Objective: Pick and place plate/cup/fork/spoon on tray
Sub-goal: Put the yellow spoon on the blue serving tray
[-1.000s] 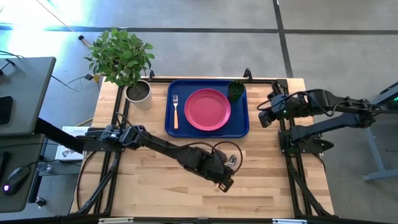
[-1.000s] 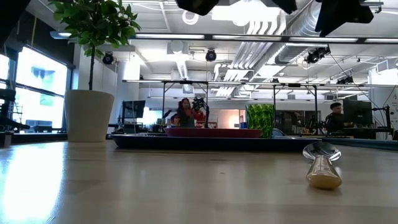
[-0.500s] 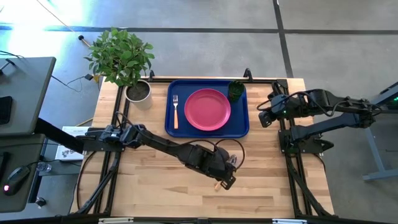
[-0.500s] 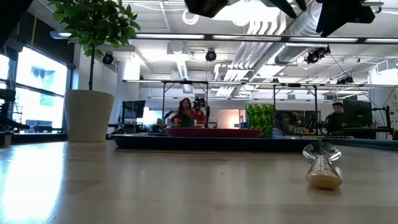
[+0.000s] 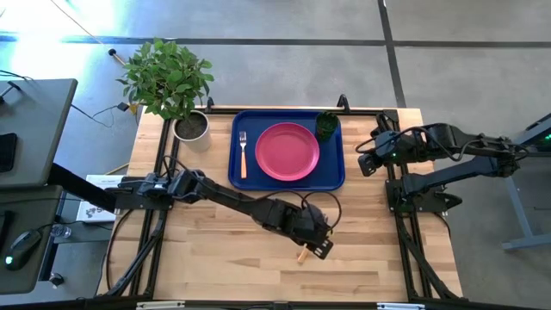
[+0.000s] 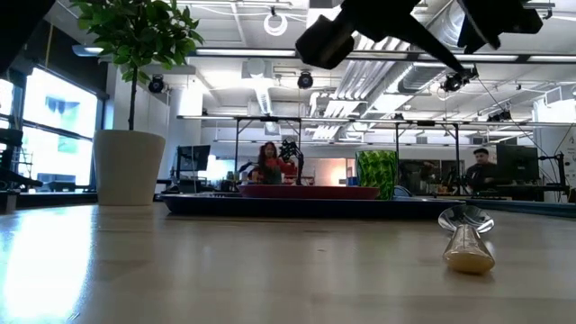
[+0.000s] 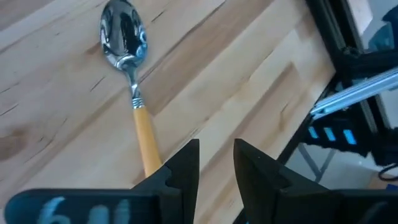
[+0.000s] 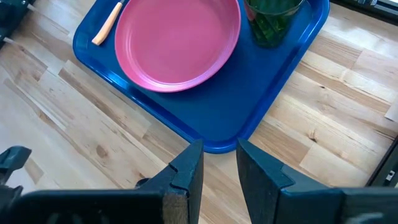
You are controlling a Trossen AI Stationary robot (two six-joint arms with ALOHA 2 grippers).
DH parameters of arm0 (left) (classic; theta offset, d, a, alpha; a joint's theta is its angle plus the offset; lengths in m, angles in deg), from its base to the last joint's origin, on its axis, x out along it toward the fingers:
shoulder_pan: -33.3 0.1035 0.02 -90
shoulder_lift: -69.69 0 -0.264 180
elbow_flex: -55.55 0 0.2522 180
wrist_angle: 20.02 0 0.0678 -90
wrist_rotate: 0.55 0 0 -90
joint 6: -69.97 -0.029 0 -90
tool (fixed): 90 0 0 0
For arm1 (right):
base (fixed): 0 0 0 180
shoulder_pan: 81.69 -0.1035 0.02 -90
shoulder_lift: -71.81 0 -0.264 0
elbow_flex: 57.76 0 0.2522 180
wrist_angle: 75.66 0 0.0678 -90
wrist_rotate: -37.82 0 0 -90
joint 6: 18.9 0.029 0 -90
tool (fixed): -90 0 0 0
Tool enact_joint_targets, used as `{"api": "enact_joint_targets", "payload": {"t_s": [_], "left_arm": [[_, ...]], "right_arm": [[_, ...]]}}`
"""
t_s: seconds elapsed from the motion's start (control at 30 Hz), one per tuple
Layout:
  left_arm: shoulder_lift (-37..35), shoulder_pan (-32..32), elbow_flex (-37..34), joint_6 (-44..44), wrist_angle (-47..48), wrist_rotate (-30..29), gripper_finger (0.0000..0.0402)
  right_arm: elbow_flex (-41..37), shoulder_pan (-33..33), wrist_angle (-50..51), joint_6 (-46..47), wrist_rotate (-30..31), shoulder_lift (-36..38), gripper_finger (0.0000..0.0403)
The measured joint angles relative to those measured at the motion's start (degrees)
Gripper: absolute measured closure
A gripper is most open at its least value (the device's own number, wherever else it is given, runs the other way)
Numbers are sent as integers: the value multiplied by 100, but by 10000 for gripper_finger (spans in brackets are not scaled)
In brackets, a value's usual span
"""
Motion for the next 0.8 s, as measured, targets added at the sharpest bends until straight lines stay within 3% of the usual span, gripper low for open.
{"api": "enact_joint_targets", "payload": {"t_s": [0.3, 0.5, 0.8], "left_arm": [[-4, 89, -295, -339, -164, 281, 295], [-4, 133, -540, 152, -205, 262, 279], [131, 156, -537, 121, -238, 153, 279]], "right_arm": [[0, -1, 0, 0, 2, -1, 316], [0, 0, 2, 0, 2, 1, 316], [0, -1, 2, 2, 2, -2, 316]]}}
